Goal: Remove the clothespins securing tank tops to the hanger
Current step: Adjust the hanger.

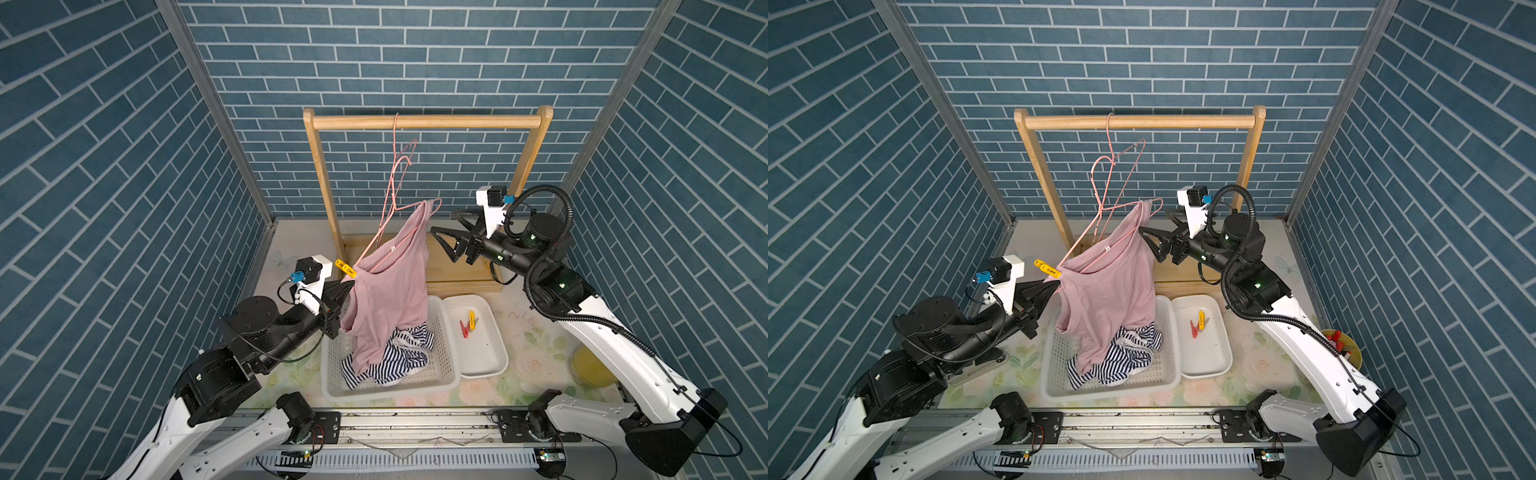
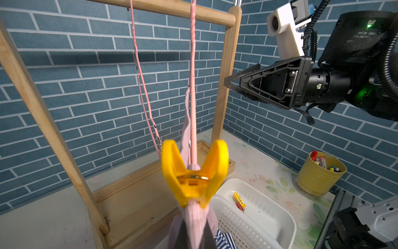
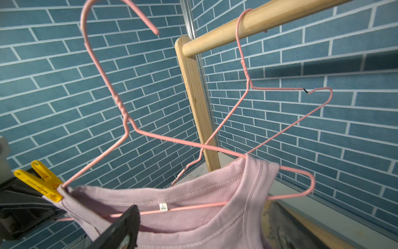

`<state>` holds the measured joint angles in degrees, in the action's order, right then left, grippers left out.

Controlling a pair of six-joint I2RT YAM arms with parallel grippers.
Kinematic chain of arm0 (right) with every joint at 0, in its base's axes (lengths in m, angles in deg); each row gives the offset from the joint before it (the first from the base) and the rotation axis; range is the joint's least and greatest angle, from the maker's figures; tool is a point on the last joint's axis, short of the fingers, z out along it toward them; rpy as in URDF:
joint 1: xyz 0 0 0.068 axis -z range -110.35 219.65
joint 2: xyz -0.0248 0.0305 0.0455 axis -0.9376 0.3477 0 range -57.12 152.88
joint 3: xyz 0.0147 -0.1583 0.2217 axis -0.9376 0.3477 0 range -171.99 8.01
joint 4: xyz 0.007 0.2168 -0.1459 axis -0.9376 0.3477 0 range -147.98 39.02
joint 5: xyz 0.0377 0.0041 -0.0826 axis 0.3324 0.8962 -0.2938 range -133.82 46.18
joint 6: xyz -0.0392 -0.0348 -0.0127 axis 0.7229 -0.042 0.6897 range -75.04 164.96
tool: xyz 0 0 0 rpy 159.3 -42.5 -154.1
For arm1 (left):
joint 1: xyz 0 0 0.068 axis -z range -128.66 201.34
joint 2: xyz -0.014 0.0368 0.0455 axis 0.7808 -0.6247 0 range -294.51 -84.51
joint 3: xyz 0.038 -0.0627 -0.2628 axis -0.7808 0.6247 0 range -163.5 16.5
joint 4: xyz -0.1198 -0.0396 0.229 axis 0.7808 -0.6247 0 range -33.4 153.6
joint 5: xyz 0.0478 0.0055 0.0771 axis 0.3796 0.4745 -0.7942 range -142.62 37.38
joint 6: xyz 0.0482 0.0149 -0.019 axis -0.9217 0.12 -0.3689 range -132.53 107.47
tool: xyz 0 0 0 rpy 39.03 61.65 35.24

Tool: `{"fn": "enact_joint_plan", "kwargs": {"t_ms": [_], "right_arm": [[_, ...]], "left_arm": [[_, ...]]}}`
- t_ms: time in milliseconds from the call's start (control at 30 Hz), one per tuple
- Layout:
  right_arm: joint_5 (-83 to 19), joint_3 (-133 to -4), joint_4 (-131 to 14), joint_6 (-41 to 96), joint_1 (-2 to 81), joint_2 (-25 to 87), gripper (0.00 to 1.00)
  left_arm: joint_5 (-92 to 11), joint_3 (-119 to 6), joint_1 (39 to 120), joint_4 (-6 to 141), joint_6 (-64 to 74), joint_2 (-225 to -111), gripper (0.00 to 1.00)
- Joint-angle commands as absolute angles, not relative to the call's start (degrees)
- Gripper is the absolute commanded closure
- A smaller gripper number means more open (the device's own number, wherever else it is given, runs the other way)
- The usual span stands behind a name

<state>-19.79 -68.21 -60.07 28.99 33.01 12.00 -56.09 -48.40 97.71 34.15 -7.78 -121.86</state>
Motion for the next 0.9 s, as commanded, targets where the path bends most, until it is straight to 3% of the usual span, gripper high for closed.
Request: {"fn": "enact_joint_plan", "kwargs": {"t_ms": [0,300,867], "right_arm": [[-16.2,-72.1,-61.8,31.1,32.2,14.2,0.1],[-15.5,-78.2,-60.6,33.8,29.2,19.2,0.13],[-16.0,-81.1,-58.3,36.4,27.6,18.8,0.13]], "left_arm": [[-55.3,-48.5,97.4,38.4,-7.3,-122.9,1.0],[-54.6,-47.8,97.4,40.3,-7.3,-123.1,1.0],[-52.9,-48.4,97.4,42.2,-7.2,-126.3,1.0]]}}
